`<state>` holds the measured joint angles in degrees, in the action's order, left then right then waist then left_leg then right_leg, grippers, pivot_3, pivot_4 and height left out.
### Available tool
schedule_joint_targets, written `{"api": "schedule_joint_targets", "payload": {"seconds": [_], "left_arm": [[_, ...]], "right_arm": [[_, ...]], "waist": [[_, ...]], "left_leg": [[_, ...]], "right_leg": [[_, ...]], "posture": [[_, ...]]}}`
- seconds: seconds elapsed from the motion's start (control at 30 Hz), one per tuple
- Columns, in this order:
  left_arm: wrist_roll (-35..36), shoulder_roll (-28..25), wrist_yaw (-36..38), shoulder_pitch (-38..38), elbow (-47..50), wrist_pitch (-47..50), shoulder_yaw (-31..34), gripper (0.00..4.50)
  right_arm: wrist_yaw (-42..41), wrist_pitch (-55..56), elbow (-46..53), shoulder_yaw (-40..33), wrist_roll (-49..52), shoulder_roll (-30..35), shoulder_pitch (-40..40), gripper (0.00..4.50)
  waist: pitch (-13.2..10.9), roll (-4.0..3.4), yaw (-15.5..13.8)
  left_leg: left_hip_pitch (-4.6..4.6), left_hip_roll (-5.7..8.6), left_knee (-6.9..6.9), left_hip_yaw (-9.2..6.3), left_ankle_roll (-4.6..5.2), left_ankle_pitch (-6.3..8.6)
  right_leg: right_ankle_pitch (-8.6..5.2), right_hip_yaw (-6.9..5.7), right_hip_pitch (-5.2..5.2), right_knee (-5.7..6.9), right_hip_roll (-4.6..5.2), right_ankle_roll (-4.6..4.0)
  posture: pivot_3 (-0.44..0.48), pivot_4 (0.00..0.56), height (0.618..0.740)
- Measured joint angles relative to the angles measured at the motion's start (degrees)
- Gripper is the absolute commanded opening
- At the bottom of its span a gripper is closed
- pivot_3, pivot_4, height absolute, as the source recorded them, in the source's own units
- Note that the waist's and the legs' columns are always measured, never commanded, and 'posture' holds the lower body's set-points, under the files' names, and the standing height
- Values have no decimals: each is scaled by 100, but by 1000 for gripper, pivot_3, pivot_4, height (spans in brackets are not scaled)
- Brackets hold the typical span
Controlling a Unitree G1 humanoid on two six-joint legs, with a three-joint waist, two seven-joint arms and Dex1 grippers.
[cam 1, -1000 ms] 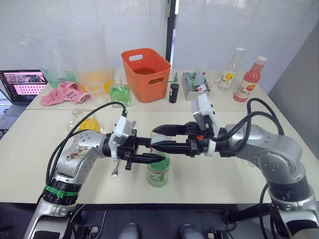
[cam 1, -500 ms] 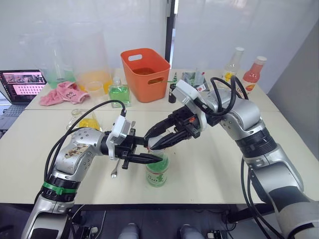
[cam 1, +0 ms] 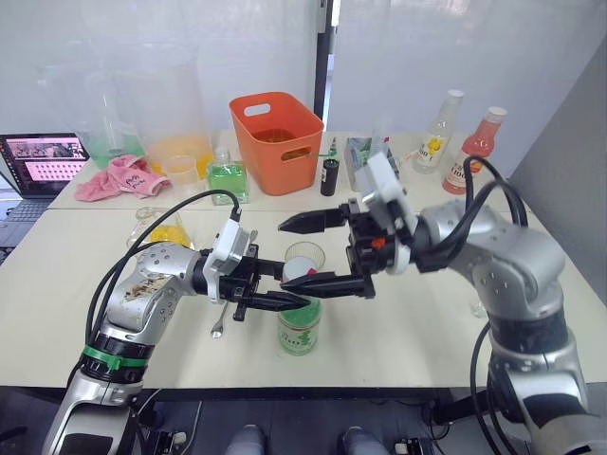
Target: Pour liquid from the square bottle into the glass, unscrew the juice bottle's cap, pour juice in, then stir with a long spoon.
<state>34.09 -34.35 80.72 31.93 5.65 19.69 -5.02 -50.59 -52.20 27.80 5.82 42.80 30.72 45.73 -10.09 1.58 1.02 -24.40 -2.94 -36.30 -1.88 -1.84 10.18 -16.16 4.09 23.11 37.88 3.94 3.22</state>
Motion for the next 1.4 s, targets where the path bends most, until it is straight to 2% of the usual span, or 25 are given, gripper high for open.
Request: {"api": "schedule_joint_targets", "payload": {"seconds": [0.3,0.4,0.57,0.6,0.9,1.0,1.17,1.3,1.4], "left_arm": [[0,1,-5,0,2,3,-2,1752],[0,1,-4,0,1,2,-2,1752],[1,0,-3,0,-14,-8,0,1752],[1,0,-6,0,-15,-9,0,1752],[1,1,-42,1,-6,0,-8,1752],[0,1,-84,3,5,13,-16,1752],[-14,-9,-90,37,22,12,-51,1752],[-18,-81,-68,0,176,19,-68,1752],[-37,-96,-128,-18,238,40,-73,1752]], "right_arm": [[710,-342,436,-97,313,37,-300,4442],[808,-396,436,-98,372,38,-359,3659],[841,-428,481,-98,526,102,-384,1844],[847,-428,488,-98,531,112,-385,1655],[732,-346,397,-82,569,131,-383,1638],[255,-76,10,43,474,193,-261,1638],[-1491,600,-1400,527,149,257,414,1638],[-3154,1239,-2879,1057,-276,-73,1334,1638],[-3842,1681,-3271,1704,-211,-85,1794,1638]], "waist": [[0,0,3],[0,0,2],[0,0,3],[0,0,3],[0,0,3],[0,0,5],[0,0,17],[0,-1,29],[-1,-2,28]], "left_leg": [[0,0,1,0,0,0],[0,0,1,0,0,0],[0,-1,1,0,0,0],[0,-1,1,-1,0,0],[1,-1,1,0,0,0],[3,0,0,0,0,0],[5,-2,1,0,1,0],[7,-3,2,0,1,0],[6,-3,2,-4,0,0]], "right_leg": [[0,0,-1,-2,0,0],[0,0,-2,-3,0,0],[0,0,-1,-3,0,0],[0,0,-2,-3,-1,0],[0,0,-2,-4,-1,0],[0,0,-5,-6,-1,0],[-1,1,-6,-8,-5,-1],[0,0,-5,-5,-5,-1],[0,-1,-4,5,-4,-2]], "posture": [[0,150,739],[0,150,739],[0,150,739],[0,150,739],[0,150,739],[0,150,739],[0,150,739],[0,150,739],[0,150,739]]}}
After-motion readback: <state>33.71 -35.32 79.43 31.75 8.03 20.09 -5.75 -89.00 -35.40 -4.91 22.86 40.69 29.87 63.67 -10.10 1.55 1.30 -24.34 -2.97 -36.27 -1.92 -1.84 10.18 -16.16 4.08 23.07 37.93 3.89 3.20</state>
